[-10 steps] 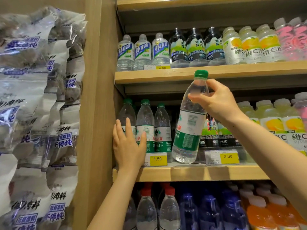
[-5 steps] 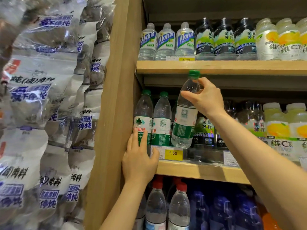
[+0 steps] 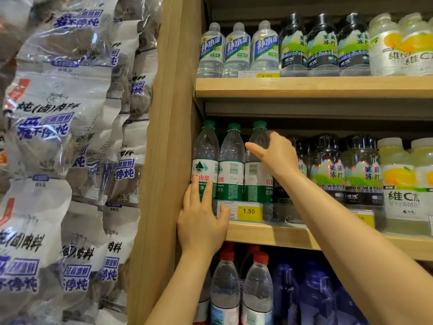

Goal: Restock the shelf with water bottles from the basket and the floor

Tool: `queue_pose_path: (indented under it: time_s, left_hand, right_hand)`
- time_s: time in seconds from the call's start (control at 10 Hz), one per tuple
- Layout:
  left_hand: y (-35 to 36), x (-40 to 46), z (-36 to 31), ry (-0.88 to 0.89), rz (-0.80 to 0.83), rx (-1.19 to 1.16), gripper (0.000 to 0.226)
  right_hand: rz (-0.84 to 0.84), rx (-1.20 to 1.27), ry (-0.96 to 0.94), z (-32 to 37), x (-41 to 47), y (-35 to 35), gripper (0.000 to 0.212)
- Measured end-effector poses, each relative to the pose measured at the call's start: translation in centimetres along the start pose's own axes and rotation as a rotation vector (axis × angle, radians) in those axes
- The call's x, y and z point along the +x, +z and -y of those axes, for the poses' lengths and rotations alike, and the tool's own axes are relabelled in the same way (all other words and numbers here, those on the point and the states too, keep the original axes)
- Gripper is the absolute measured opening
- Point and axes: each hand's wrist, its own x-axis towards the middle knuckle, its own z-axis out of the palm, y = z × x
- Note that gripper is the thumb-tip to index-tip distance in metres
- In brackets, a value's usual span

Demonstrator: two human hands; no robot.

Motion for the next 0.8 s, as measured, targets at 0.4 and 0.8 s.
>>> queue_pose_path:
  time_s: [0.4, 0.8]
  left_hand:
    - [-0.5, -0.1, -0.3, -0.035, 0.056, 0.010, 0.066]
    - [-3.0, -2.6, -2.8, 0.141, -0.036, -0.131, 0.063]
  right_hand:
    - [-0.014, -0.329, -0.039, 1.1, -1.6, 0.1, 0.071]
    - [0.126, -0.295, -0.178, -0.8, -6.1, -6.7, 0.056]
